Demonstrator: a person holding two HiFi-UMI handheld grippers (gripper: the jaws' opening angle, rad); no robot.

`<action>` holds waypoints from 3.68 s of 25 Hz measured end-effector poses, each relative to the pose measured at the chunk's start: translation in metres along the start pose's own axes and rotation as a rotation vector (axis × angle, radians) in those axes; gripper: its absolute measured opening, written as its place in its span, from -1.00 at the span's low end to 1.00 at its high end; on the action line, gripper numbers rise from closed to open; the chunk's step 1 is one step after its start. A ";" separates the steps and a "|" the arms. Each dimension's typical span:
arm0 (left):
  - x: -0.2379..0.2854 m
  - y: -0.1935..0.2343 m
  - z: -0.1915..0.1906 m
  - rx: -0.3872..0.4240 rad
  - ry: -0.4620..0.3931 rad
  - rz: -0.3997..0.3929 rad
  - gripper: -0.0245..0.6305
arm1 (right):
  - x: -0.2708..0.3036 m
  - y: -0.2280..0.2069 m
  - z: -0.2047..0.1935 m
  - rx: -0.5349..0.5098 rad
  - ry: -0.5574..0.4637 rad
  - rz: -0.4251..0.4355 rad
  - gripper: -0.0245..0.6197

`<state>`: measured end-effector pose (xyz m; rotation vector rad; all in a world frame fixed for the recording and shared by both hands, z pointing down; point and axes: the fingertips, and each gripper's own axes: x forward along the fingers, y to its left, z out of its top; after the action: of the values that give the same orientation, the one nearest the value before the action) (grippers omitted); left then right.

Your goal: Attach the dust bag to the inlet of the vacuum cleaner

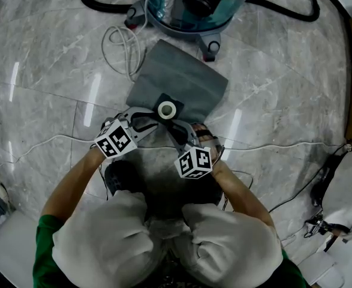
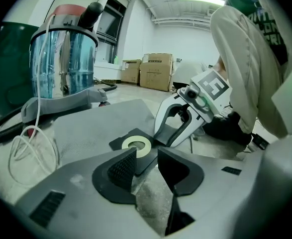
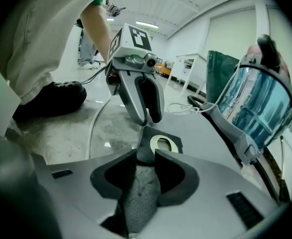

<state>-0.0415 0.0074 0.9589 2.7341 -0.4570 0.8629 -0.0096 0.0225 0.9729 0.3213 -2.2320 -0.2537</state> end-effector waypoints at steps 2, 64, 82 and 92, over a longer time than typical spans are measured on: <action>-0.002 0.004 0.006 0.032 0.002 0.009 -0.56 | -0.006 -0.011 0.005 0.013 -0.019 -0.041 -0.60; 0.026 0.091 0.083 0.134 0.023 -0.094 -0.80 | -0.022 -0.140 0.005 0.435 -0.225 -0.029 -0.84; -0.010 0.088 0.156 0.255 -0.077 0.002 -0.85 | -0.079 -0.181 0.043 0.252 -0.296 -0.149 -0.84; -0.057 0.088 0.231 0.359 -0.176 0.127 -0.84 | -0.139 -0.218 0.093 0.144 -0.353 -0.262 -0.84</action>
<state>0.0010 -0.1339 0.7522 3.1582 -0.5622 0.8038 0.0341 -0.1339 0.7509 0.6952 -2.5607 -0.3081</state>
